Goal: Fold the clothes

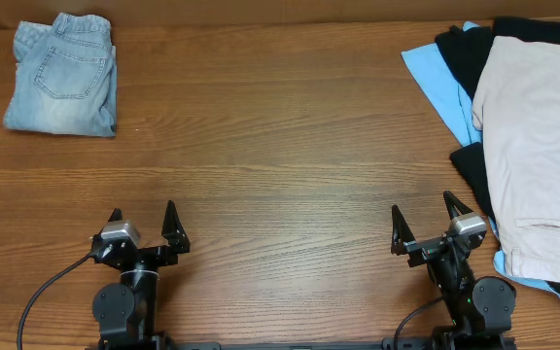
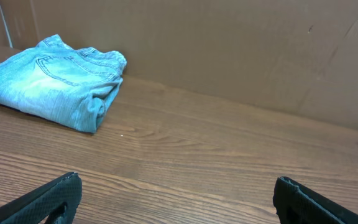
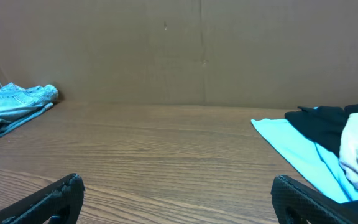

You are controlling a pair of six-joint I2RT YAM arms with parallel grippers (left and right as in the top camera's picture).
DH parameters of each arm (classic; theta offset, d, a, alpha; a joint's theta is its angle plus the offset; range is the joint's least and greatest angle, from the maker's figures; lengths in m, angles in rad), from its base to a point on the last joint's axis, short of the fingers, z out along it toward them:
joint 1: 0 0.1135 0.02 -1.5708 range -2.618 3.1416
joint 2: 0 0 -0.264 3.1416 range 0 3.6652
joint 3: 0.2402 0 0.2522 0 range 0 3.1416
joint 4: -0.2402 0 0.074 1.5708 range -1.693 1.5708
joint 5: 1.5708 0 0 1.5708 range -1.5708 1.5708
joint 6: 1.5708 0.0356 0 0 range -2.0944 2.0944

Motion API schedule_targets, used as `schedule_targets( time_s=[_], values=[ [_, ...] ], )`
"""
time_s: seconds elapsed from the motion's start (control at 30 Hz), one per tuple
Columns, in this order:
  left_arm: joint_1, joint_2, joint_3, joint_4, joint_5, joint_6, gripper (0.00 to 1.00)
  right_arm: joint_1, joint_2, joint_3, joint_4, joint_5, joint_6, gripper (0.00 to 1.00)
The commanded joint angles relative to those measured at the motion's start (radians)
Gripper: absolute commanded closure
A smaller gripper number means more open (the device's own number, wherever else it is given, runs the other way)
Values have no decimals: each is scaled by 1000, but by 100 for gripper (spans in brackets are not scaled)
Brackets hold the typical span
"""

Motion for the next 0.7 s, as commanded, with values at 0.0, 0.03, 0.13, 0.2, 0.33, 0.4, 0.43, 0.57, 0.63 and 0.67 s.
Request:
schedule_targets(
  time_s=[0.0, 0.03, 0.13, 0.2, 0.33, 0.4, 0.43, 0.57, 0.63, 0.67],
  values=[
    [6, -11, -7, 2, 7, -13, 0, 6, -9, -10, 7, 11, 0, 0],
    [6, -11, -7, 3, 7, -13, 0, 6, -9, -10, 7, 11, 0, 0],
    [6, -11, -7, 0, -24, -10, 0, 6, -9, -10, 7, 11, 0, 0],
    [6, -11, -7, 0, -26, -10, 0, 6, -9, -10, 7, 17, -1, 0],
    [6, -11, -7, 0, -23, -10, 0, 5, -9, -10, 20, 48, 0, 0],
    [6, -11, -7, 0, -23, -10, 0, 5, -9, -10, 31, 44, 0, 0],
    [6, -11, -7, 0, -23, -10, 0, 5, -9, -10, 36, 43, 0, 0],
    [6, -11, -7, 4, -18, -15, 0, 5, -9, -10, 99, 42, 1, 0],
    [6, -11, -7, 4, 11, -21, 0, 5, -9, -10, 153, 3, 0, 0],
    [6, -11, -7, 9, 29, -21, 0, 5, -9, -10, 180, -23, 0, 0]
  ],
)
